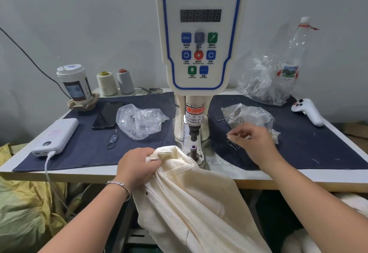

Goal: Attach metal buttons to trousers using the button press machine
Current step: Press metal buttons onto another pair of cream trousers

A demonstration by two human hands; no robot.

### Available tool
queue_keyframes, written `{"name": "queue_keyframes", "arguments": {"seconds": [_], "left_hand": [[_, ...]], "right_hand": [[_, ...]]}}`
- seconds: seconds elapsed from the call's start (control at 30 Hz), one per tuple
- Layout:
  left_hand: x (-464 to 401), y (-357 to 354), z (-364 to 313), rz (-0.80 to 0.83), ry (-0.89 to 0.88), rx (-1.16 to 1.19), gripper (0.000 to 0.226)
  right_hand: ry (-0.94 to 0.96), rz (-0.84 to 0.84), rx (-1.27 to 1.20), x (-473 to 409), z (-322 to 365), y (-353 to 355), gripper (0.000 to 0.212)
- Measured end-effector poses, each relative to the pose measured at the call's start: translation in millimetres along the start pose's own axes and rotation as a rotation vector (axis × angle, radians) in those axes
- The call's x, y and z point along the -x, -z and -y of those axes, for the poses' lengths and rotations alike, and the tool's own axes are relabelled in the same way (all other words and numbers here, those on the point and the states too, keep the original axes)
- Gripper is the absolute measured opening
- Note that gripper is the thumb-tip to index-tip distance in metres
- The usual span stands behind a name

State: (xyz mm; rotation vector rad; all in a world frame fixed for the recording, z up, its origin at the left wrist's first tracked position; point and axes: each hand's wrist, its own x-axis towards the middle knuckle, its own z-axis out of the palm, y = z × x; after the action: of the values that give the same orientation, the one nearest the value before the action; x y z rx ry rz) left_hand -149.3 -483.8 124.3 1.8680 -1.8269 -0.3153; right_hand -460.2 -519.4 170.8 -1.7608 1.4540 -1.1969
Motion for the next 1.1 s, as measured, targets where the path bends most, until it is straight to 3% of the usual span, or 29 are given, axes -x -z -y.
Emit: {"name": "queue_keyframes", "arguments": {"seconds": [0.27,0.5,0.8,1.1], "left_hand": [[2,1,-1,0.008,-0.011,-0.006,0.034],[1,0,-2,-0.006,-0.007,-0.005,0.033],[2,1,-2,-0.004,-0.012,0.000,0.033],[2,1,-2,-0.021,-0.003,0.005,0.038]], "right_hand": [[0.051,0.236,0.058,11,37,-48,0.005],[0.067,0.225,0.026,11,47,-53,0.026],[-0.059,0.287,-0.063,9,44,-56,0.023],[-0.058,0.293,-0.123,10,42,-52,0.024]]}}
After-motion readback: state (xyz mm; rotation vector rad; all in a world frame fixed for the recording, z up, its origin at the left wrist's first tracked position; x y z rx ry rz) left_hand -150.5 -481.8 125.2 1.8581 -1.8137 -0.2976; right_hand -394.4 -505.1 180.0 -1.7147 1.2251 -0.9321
